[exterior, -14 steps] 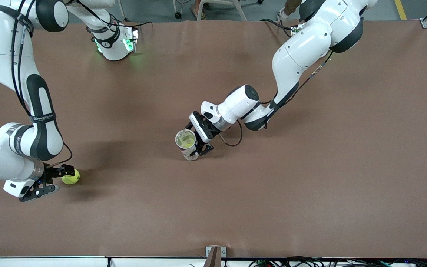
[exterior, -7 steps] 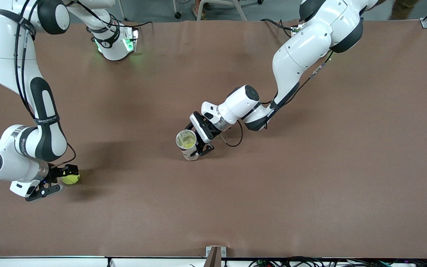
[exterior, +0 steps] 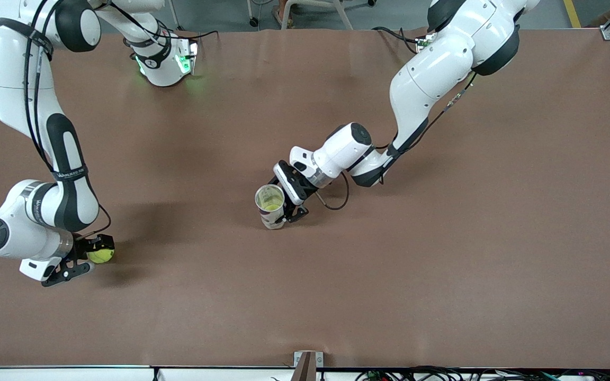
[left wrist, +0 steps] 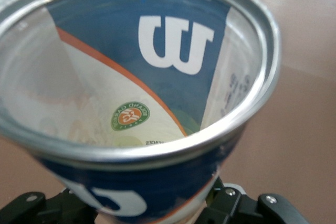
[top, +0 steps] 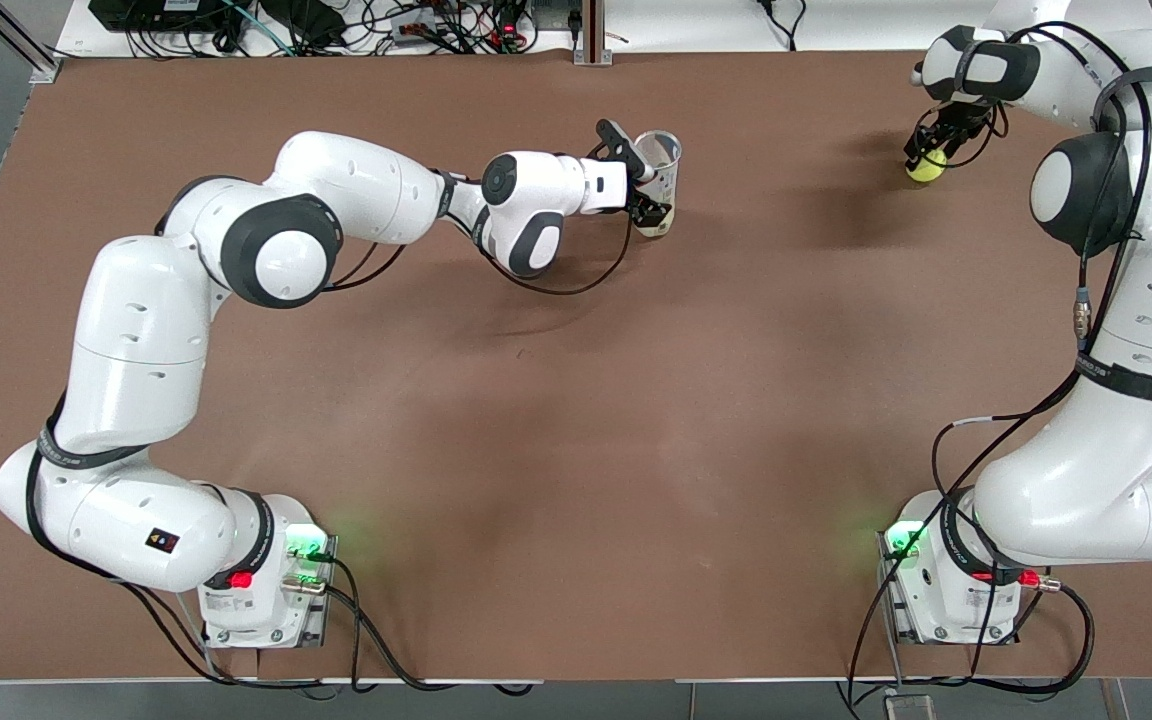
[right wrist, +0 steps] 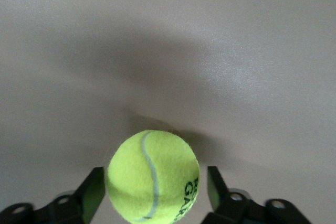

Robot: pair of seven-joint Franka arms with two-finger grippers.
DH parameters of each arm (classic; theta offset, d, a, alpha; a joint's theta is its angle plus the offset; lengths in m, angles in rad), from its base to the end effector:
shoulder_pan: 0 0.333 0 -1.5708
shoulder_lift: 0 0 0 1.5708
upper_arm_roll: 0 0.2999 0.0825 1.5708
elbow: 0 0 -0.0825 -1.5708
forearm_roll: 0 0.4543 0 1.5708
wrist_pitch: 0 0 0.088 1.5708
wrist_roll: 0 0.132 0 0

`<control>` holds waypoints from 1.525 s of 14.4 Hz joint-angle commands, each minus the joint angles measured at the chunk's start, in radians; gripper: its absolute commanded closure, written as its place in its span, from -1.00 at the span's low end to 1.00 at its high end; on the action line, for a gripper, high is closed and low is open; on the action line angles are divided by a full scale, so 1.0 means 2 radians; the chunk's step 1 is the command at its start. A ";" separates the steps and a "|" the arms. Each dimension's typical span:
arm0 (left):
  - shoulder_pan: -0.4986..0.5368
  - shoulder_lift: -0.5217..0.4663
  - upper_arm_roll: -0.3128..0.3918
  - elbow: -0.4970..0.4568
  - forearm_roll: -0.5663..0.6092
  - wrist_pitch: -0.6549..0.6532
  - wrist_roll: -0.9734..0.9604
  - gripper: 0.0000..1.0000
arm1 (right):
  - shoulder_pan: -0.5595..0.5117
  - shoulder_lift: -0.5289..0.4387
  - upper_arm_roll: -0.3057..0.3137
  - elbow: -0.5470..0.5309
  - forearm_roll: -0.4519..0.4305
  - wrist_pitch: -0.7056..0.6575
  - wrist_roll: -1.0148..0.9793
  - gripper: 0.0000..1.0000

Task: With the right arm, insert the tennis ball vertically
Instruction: 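Carry the second ball with the right gripper above the can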

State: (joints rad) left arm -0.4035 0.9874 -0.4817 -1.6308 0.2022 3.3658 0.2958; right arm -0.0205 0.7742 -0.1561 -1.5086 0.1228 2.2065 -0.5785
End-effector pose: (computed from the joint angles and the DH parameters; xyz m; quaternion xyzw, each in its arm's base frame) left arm 0.5158 -0.5733 0.1103 0.7854 -0.4421 0.3624 0.2374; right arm 0.7370 -0.1148 0.1225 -0.9828 -0.1818 0.0330 0.0055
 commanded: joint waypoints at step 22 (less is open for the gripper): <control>0.022 -0.001 0.009 -0.044 0.009 -0.007 0.031 -0.50 | 0.055 -0.129 0.031 0.013 0.219 -0.215 0.101 0.30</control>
State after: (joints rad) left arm -0.3619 0.9944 -0.4627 -1.7157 0.2098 3.3586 0.3480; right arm 0.0923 0.5725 -0.1073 -1.4493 0.5404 1.8135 -0.4358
